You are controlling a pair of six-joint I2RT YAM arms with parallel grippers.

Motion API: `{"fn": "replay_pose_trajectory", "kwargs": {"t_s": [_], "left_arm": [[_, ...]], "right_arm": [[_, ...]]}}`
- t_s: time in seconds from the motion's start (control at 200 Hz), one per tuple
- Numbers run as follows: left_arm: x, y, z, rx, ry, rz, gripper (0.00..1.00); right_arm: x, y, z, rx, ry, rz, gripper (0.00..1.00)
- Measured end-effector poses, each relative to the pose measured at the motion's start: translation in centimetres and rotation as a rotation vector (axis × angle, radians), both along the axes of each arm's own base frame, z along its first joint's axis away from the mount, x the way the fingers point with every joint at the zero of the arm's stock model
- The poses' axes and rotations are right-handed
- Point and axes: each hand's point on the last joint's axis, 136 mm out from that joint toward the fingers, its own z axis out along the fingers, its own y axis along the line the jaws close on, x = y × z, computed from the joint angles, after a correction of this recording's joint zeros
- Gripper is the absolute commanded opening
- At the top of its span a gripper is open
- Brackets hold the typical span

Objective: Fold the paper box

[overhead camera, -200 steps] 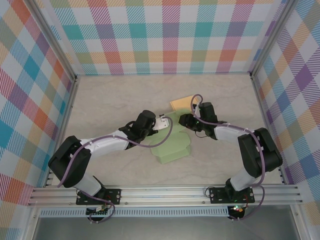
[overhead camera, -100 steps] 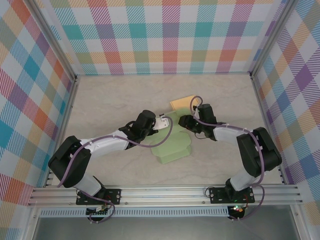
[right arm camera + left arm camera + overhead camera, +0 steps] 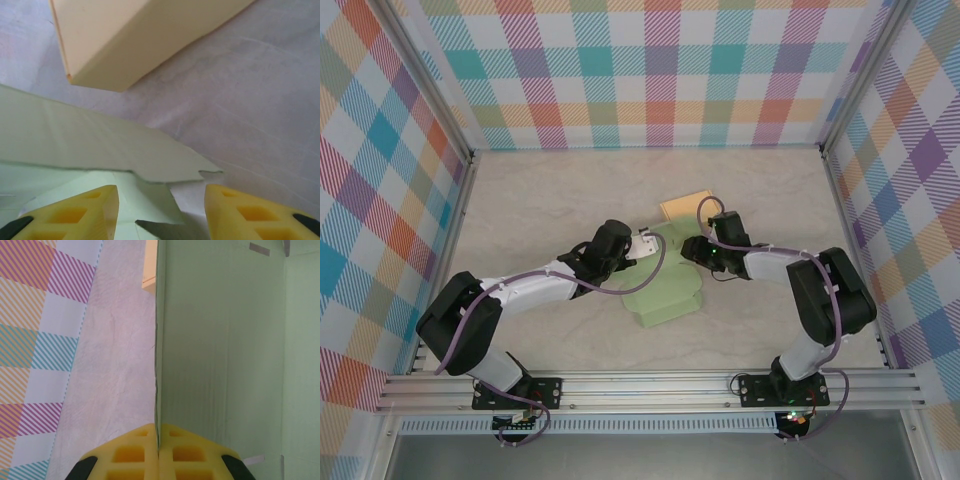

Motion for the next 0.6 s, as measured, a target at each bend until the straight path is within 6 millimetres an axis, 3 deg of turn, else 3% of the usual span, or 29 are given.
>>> {"fn": "replay_pose_trajectory", "kwargs": {"t_s": [0.6], "left_arm": [[0.7, -0.3, -0.2, 0.013, -0.003, 0.010, 0.00]], "right_arm": [[0.3, 3.8, 2.7, 0.176, -0.049, 0.073, 0.35]]}}
